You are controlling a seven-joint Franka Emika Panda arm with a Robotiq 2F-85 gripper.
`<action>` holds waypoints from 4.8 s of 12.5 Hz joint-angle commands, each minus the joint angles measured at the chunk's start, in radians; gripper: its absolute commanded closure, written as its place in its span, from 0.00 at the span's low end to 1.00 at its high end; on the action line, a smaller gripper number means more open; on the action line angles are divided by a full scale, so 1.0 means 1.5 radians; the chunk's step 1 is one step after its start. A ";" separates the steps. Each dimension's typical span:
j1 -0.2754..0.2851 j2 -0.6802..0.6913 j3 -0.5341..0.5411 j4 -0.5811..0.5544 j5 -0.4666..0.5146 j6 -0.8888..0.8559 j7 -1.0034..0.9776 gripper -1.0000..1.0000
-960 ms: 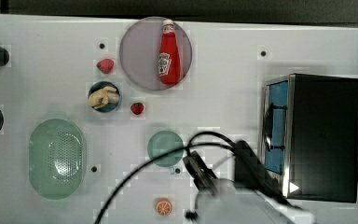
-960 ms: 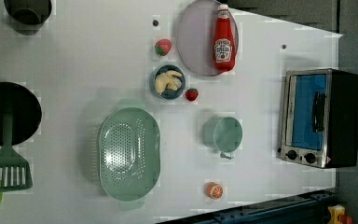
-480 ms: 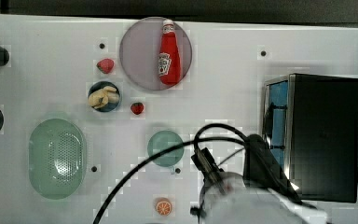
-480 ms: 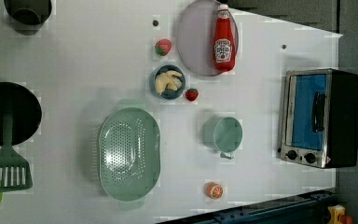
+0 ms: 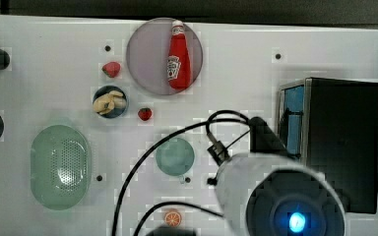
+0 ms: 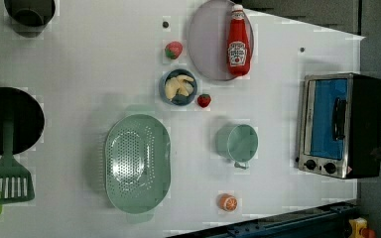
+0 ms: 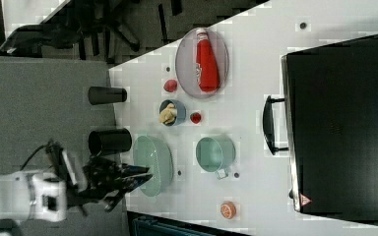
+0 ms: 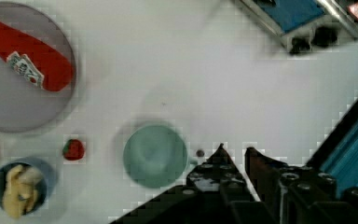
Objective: Flap open oven.
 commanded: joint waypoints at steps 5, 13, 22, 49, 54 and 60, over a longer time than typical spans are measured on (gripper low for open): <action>-0.034 0.119 -0.144 -0.050 -0.019 0.218 -0.579 0.83; -0.039 0.289 -0.226 -0.050 -0.015 0.411 -0.820 0.83; -0.035 0.359 -0.207 -0.054 -0.016 0.447 -0.802 0.83; 0.116 0.616 -0.064 -0.039 -0.468 0.501 -0.111 0.83; 0.119 0.505 -0.043 0.000 -0.329 0.483 -0.104 0.83; 0.110 0.271 -0.063 0.083 0.043 0.266 -0.093 0.83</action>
